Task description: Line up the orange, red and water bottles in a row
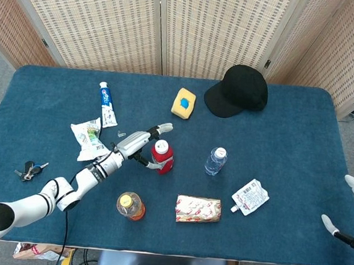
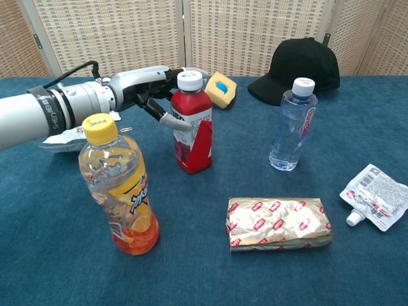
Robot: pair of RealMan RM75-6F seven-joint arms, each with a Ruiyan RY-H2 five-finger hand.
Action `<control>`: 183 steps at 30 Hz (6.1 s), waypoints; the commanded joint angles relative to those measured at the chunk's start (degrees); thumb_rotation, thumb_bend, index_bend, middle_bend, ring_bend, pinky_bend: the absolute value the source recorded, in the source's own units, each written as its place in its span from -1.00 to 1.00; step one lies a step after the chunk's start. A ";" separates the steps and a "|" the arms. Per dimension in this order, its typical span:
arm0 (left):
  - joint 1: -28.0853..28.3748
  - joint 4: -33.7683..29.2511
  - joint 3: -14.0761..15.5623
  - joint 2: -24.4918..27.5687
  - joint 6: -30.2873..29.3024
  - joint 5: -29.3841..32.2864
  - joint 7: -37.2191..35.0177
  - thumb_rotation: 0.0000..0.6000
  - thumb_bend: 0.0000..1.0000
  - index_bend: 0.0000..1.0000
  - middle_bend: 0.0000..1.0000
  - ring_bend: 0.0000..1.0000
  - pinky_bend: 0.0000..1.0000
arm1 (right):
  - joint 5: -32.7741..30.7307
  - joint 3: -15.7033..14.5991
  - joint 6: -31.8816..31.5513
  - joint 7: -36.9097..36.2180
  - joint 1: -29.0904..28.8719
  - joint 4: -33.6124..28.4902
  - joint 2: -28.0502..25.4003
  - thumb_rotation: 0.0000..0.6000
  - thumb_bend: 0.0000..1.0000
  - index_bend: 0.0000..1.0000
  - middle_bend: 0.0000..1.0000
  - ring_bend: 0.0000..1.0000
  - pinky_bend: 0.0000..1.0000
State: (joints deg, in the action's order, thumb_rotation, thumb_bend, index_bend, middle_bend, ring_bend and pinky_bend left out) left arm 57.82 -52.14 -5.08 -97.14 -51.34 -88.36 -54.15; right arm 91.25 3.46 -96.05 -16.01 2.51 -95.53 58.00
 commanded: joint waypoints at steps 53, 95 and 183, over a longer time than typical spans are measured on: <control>-20.52 -18.59 13.46 32.74 -17.17 -11.52 -14.70 1.00 -0.77 -0.92 -1.00 -0.99 -0.66 | 3.24 0.73 4.51 4.04 -5.28 -6.14 -0.66 1.00 -0.80 -0.77 -0.71 -0.99 -0.92; -14.71 -19.88 19.17 18.00 -17.80 -21.02 -18.29 1.00 -0.77 -0.88 -1.00 -0.86 -0.66 | 2.01 -0.11 1.97 2.13 -3.49 -4.13 -0.36 1.00 -0.81 -0.77 -0.71 -0.99 -0.92; -10.58 8.04 -0.23 -3.40 -12.08 0.08 -10.63 1.00 -0.77 0.15 -0.01 -0.04 0.40 | 0.89 0.68 0.79 -0.47 -2.55 -2.60 -1.00 1.00 -0.82 -0.77 -0.71 -0.99 -0.92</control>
State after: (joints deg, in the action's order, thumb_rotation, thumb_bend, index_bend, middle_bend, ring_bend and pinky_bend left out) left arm 46.93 -44.75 -5.02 -99.96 -63.81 -88.56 -64.39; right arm 92.15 4.14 -95.26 -16.48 -0.03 -98.14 57.00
